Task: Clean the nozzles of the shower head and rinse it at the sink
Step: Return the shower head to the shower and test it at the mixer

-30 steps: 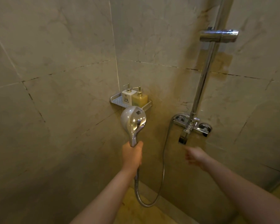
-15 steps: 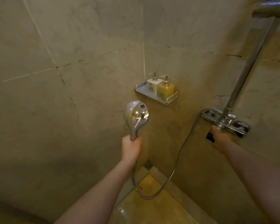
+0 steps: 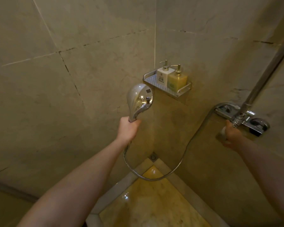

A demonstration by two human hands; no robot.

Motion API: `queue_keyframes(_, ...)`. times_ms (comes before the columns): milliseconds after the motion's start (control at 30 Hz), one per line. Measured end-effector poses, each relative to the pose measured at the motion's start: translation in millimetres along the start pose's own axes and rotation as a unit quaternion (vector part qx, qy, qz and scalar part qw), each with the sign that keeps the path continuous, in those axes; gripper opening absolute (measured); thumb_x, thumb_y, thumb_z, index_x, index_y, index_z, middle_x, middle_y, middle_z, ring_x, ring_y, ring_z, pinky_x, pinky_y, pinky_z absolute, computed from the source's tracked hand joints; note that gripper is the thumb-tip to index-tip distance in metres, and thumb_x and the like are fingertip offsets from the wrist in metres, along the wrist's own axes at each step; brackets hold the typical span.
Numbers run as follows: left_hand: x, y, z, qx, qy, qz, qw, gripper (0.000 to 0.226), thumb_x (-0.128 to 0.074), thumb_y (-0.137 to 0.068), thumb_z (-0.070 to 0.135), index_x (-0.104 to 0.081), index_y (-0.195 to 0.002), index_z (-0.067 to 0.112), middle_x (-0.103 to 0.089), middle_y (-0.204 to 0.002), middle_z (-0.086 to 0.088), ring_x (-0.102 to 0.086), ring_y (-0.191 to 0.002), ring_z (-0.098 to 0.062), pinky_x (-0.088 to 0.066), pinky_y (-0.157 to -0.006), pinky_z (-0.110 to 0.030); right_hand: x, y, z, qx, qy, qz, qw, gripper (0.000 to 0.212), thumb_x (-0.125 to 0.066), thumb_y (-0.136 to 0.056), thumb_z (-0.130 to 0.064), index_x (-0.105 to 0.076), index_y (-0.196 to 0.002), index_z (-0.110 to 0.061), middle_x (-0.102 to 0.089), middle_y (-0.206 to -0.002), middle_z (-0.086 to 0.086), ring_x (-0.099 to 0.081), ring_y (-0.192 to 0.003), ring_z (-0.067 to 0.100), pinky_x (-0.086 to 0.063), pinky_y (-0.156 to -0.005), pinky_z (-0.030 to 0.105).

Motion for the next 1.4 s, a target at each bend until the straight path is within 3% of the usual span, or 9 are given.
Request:
queue_keyframes(133, 1.8, -7.3, -13.8, 0.017, 0.001, -0.003, 1.0, 0.038, -0.06, -0.083, 0.008, -0.036, -0.056, 0.024, -0.035, -0.053, -0.002, -0.033, -0.045, -0.016, -0.028, -0.044, -0.027, -0.3, 6.8, -5.2, -0.012, -0.02, -0.01, 1.0, 0.056, -0.04, -0.097, -0.061, -0.05, -0.124, -0.012, -0.056, -0.116, 0.017, -0.057, -0.1, 0.035, -0.052, -0.08, 0.049)
queue_keyframes(233, 6.4, -10.9, -22.6, 0.026, 0.001, -0.007, 1.0, 0.036, -0.061, -0.084, 0.01, -0.039, -0.058, 0.022, -0.037, -0.055, -0.004, -0.034, -0.043, -0.017, -0.03, -0.043, -0.028, -1.4, 5.6, -6.2, -0.019, -0.01, -0.023, 1.0, 0.051, -0.045, -0.097, -0.056, -0.047, -0.125, -0.013, -0.053, -0.112, 0.015, -0.057, -0.098, 0.034, -0.051, -0.072, 0.047)
queue_keyframes(333, 10.4, -12.1, -24.5, 0.023, -0.006, -0.018, 1.0, 0.033, -0.06, -0.083, 0.01, -0.041, -0.059, 0.021, -0.038, -0.055, -0.004, -0.035, -0.043, -0.017, -0.031, -0.044, -0.029, -0.1, 3.8, -3.0, -0.036, -0.014, -0.017, 0.999, 0.055, -0.039, -0.094, -0.066, -0.047, -0.121, -0.018, -0.055, -0.11, 0.015, -0.058, -0.09, 0.033, -0.051, -0.068, 0.045)
queue_keyframes(500, 25.0, -13.5, -31.5, 0.044, 0.011, 0.009, 0.999, 0.032, -0.059, -0.078, 0.012, -0.037, -0.058, 0.022, -0.035, -0.052, -0.002, -0.032, -0.041, -0.017, -0.029, -0.043, -0.027, -3.2, 7.1, -3.3, -0.039, -0.016, -0.017, 0.999, 0.055, -0.036, -0.096, -0.064, -0.045, -0.125, -0.017, -0.055, -0.119, 0.015, -0.055, -0.102, 0.035, -0.047, -0.082, 0.052)
queue_keyframes(600, 34.4, -13.2, -33.8, 0.051, 0.012, 0.017, 0.998, 0.03, -0.061, -0.075, 0.015, -0.037, -0.058, 0.022, -0.035, -0.051, -0.002, -0.032, -0.039, -0.017, -0.029, -0.042, -0.027, -2.0, 7.4, -4.2, -0.037, -0.005, -0.008, 0.999, 0.063, -0.035, -0.097, -0.063, -0.043, -0.138, -0.015, -0.055, -0.123, 0.017, -0.055, -0.106, 0.037, -0.046, -0.083, 0.053)
queue_keyframes(700, 45.0, -15.3, -39.7, 0.058, 0.006, 0.023, 0.998, 0.031, -0.061, -0.076, 0.014, -0.037, -0.057, 0.021, -0.036, -0.048, -0.002, -0.032, -0.037, -0.018, -0.029, -0.042, -0.026, -1.7, 7.0, -4.8, -0.033, 0.001, -0.003, 0.999, 0.064, -0.034, -0.099, -0.06, -0.042, -0.14, -0.012, -0.054, -0.119, 0.017, -0.054, -0.103, 0.036, -0.046, -0.084, 0.054)
queue_keyframes(867, 65.3, -20.1, -47.6, 0.052, -0.021, 0.006, 0.998, 0.03, -0.059, -0.085, 0.005, -0.043, -0.061, 0.015, -0.04, -0.05, -0.005, -0.037, -0.039, -0.018, -0.031, -0.043, -0.029, -1.0, 12.9, -5.4, -0.038, -0.007, -0.007, 0.999, 0.065, -0.037, -0.098, -0.061, -0.041, -0.141, -0.012, -0.054, -0.134, 0.02, -0.055, -0.115, 0.038, -0.046, -0.091, 0.056)
queue_keyframes(1133, 98.8, -31.7, -48.3, 0.056, -0.006, 0.046, 0.997, 0.03, -0.06, -0.071, 0.011, -0.036, -0.055, 0.019, -0.034, -0.048, -0.004, -0.032, -0.039, -0.017, -0.03, -0.045, -0.029, -3.0, 16.3, -5.1, -0.036, -0.014, -0.012, 0.999, 0.067, -0.037, -0.095, -0.066, -0.043, -0.138, -0.015, -0.057, -0.126, 0.016, -0.056, -0.119, 0.039, -0.046, -0.097, 0.059)
queue_keyframes(1400, 111.4, -35.5, -42.1, 0.041, -0.02, 0.026, 0.999, 0.03, -0.06, -0.079, 0.009, -0.038, -0.06, 0.018, -0.037, -0.052, -0.005, -0.034, -0.04, -0.017, -0.029, -0.044, -0.028, -3.8, 22.0, -7.1, -0.037, -0.001, -0.007, 0.999, 0.068, -0.033, -0.097, -0.065, -0.04, -0.14, -0.013, -0.054, -0.131, 0.018, -0.054, -0.123, 0.039, -0.045, -0.1, 0.059)
Point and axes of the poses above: each hand's wrist, its own y-axis away from the middle knuckle, its own x-axis out of the back of the hand, z = x × y, the point moved 10 cm from there along -y, towards the middle knuckle
